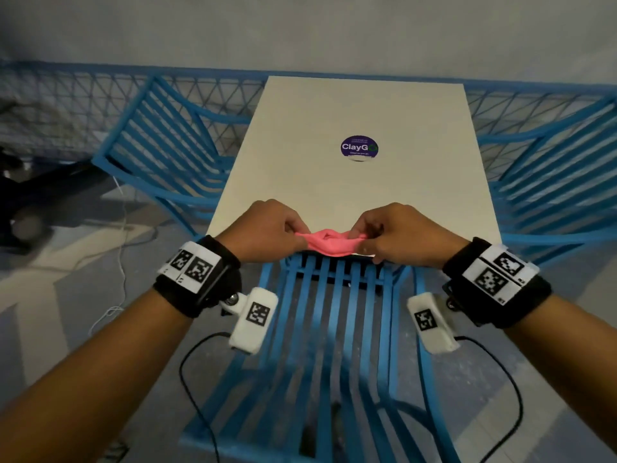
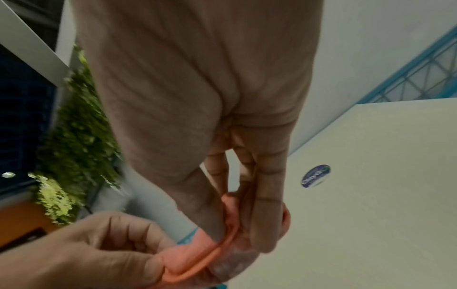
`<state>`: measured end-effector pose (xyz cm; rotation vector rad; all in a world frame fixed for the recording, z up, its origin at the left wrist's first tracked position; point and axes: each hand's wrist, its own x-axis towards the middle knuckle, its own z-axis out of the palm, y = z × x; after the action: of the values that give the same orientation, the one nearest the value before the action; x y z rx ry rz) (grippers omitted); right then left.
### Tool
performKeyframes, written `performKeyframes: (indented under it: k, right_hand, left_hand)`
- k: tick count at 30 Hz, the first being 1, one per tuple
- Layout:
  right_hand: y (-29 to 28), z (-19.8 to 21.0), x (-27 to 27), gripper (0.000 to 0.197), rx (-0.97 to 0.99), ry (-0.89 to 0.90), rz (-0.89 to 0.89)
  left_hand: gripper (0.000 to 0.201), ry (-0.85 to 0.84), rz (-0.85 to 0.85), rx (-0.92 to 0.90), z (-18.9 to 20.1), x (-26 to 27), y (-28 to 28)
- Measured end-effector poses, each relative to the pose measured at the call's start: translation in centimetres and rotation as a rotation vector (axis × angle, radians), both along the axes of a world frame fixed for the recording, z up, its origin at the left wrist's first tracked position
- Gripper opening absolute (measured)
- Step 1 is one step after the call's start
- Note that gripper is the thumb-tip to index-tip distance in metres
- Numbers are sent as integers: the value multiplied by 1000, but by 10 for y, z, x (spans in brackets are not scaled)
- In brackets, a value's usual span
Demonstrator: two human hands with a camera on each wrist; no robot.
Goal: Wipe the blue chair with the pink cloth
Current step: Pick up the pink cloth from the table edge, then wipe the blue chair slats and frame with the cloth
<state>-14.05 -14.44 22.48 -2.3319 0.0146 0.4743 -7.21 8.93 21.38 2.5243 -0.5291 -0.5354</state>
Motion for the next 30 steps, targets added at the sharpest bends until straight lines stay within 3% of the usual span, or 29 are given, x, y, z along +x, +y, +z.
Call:
performKeyframes:
  k: [5,8,10,13,19,22,24,27,30]
  right_hand:
    - [43,66,-54,9,97,7,67]
    - [70,83,-81,9,138,-2,134]
    - [88,87,-97,8,154,11,166]
    - [124,80,-116,7,141,32,223]
    - [183,39,-137,6,154,119,342]
    - [208,17,-142,5,216,206,385]
    - [223,2,-143,6,264,251,398]
    - [240,-19,-141,7,285,248,389]
    - [246,-42,-136,12,142,134,465]
  left_hand:
    - [17,37,28,-121,61,-67,67]
    - [19,83,85,-164,72,-110,107]
    - [33,63,81,-118,69,-136,128]
    - [51,27,77,-47,52,-166,157]
    - [46,-55,155,-84,-12,-205,203]
    - [57,-88,138,-107,-42,-223,219]
    - [61,4,130,-189,-58,-231,225]
    - [44,202,144,-359,-80,-238,233]
    - [31,248,155,-322,-102,-238,244]
